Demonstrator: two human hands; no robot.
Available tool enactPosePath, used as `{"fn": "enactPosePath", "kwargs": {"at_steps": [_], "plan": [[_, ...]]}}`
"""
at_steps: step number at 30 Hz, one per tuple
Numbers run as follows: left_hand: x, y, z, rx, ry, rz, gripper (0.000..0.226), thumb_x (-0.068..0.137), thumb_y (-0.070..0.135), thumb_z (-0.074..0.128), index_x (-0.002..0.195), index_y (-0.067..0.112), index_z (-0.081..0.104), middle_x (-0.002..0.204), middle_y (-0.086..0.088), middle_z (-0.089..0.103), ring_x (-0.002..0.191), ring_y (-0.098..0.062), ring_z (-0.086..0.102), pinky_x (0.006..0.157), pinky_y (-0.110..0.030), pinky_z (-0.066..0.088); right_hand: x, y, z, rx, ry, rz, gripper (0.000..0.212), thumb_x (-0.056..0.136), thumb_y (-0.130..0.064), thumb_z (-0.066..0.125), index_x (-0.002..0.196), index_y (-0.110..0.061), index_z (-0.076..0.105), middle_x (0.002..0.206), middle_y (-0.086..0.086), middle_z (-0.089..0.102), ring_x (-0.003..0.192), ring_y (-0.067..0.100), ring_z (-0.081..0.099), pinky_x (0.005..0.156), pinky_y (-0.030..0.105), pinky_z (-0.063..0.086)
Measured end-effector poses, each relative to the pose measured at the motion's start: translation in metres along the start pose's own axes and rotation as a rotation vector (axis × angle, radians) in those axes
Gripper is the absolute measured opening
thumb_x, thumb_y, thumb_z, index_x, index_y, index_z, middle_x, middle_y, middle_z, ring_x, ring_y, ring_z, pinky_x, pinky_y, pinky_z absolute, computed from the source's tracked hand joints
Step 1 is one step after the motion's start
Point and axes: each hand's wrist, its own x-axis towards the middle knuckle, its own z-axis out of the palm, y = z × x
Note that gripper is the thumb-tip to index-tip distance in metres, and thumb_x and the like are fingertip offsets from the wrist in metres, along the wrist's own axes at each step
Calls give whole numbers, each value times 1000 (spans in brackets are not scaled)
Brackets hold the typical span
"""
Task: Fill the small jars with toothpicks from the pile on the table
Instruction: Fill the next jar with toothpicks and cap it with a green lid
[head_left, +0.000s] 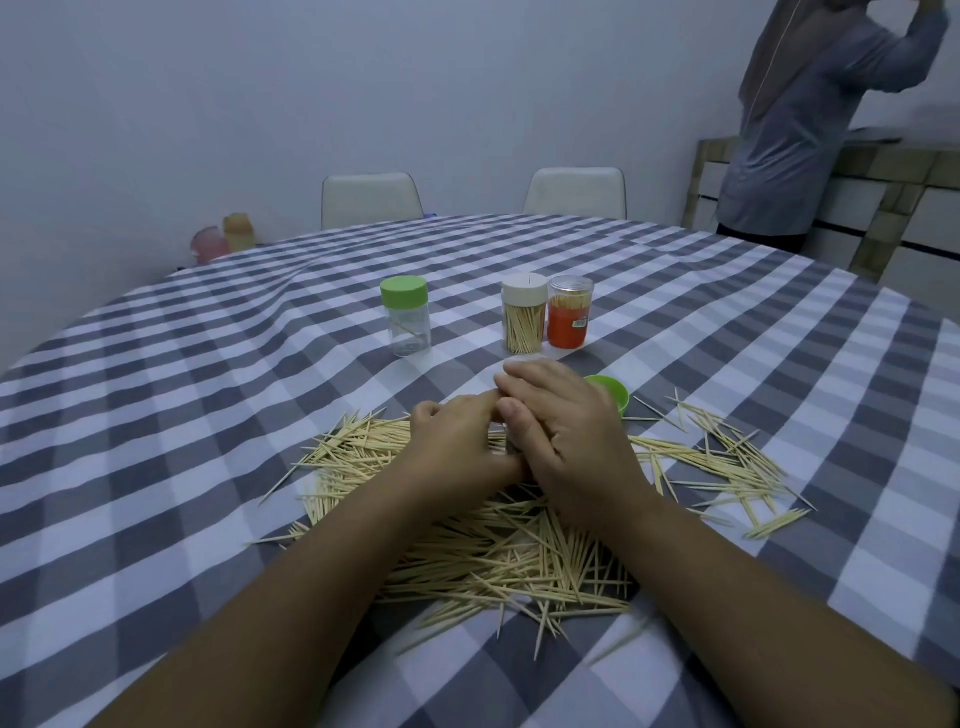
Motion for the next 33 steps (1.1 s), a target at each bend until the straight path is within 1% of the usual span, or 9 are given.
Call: {"fn": "enactPosePath", "kwargs": {"at_steps": [4,7,12,14,17,19,22,27,33], "plan": [[1,-1,0,-4,-6,-5,33,83,31,58,116,33,53,102,18,60,107,-5,52,102,-37,22,1,-2,-3,-2,21,62,45,90,-40,41,119,-18,66,129,-2,59,126,14,47,102,48,36],[-1,-2,-3,-13,-2,-9,37,83,35,60,119,35,53,104,20,60,108,-1,51,103,-35,20,1,-5,-6,96,-79,129,45,91,-40,43,125,-17,62,134,-4,56,129,8,43,108,45,33],[-2,-4,-8,-28,-30,-91,64,79,54,64,136,37,40,115,20,54,109,-3,35,91,-29,16,5,-11,-26,307,-152,277,36,100,-26,44,135,-23,50,143,-6,46,134,4,34,112,32,29],[-3,-3,-8,-21,-43,-115,70,80,52,65,141,37,33,126,14,54,115,-8,31,90,-28,13,9,-5,-38,207,-151,395,38,99,-17,43,135,-24,50,142,-4,48,126,7,43,97,24,37],[-3,-2,-7,-9,-59,-121,68,82,49,63,142,38,32,135,9,51,123,-16,29,91,-28,14,15,14,-54,-47,-261,609,43,95,-8,39,134,-21,53,130,8,56,93,19,57,67,26,42],[-3,-1,-6,-19,-53,-116,67,82,48,64,140,38,34,133,10,53,122,-17,31,92,-29,17,17,30,-61,-169,-304,716,44,93,-5,38,132,-18,55,125,12,58,93,23,56,73,30,44],[-4,3,-5,-32,-45,-97,65,83,46,65,140,36,35,127,11,54,109,-6,29,92,-29,17,14,56,-70,-394,-355,839,41,92,-6,39,129,-11,57,131,15,54,115,31,50,94,36,46],[-7,9,-5,-2,-35,-75,64,83,45,66,139,34,36,130,10,55,104,-3,30,100,-31,19,4,76,-92,-667,-430,1095,38,92,-15,37,127,-3,48,133,16,44,120,34,40,92,38,37],[-10,11,-2,-20,-19,-86,64,81,48,67,137,34,39,123,11,58,124,-12,42,107,-34,18,-2,77,-98,-667,-501,1107,40,93,-16,35,128,-6,49,138,16,42,125,35,39,94,40,37]]}}
